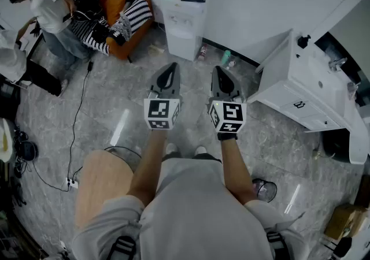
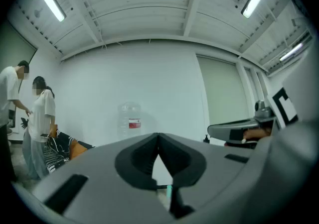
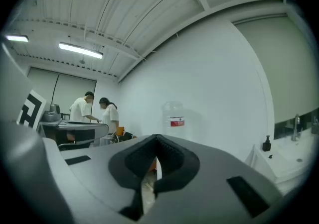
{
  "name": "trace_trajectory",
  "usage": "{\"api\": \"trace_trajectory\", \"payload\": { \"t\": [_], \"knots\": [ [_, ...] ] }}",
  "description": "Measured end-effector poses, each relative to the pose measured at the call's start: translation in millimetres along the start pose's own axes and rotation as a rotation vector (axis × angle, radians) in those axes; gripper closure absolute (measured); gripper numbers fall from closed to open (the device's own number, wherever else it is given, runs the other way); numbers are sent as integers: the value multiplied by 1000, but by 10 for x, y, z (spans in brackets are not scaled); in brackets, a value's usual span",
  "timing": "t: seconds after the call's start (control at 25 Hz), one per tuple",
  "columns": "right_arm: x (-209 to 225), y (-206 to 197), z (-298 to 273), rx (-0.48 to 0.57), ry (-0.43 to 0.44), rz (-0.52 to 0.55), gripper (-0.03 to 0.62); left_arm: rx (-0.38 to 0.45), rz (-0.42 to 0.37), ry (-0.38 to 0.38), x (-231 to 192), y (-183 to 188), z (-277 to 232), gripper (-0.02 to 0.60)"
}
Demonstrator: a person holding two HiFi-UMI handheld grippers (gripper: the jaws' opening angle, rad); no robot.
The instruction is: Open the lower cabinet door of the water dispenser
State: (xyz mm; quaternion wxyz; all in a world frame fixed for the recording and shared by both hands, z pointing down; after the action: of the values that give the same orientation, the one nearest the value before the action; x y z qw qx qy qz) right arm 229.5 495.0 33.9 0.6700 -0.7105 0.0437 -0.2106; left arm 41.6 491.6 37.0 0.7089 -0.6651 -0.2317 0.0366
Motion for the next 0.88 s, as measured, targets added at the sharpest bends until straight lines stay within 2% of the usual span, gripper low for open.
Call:
{"api": "trace_trajectory", "payload": {
  "t": [0.16, 0.32, 0.52, 0.88],
  "knots": [
    [64, -33, -28, -1, 12, -3, 588, 1, 11, 3, 42, -38, -28, 569],
    [190, 3, -75, 7, 49, -77, 588, -1, 14, 13, 84, -45, -74, 569],
    [420, 26, -108, 25, 74, -117, 588, -7, 27, 32, 191, -76, -176, 569],
    [716, 50, -197, 33, 108, -69, 588, -28, 3, 52, 435, 1, -442, 569]
  ]
}}
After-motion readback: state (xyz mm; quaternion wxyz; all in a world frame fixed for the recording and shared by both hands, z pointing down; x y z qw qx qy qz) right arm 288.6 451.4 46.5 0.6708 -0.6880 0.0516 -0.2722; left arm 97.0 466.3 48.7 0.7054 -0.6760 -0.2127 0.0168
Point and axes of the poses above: the fingertips, and each gripper's own axes: z backward along the fingers, x to its right, y out of its top, the point moved 8 cm from there along z, backward along the fingers, and after that the axes turned 14 degrees about -z, right-handed, at the moved point
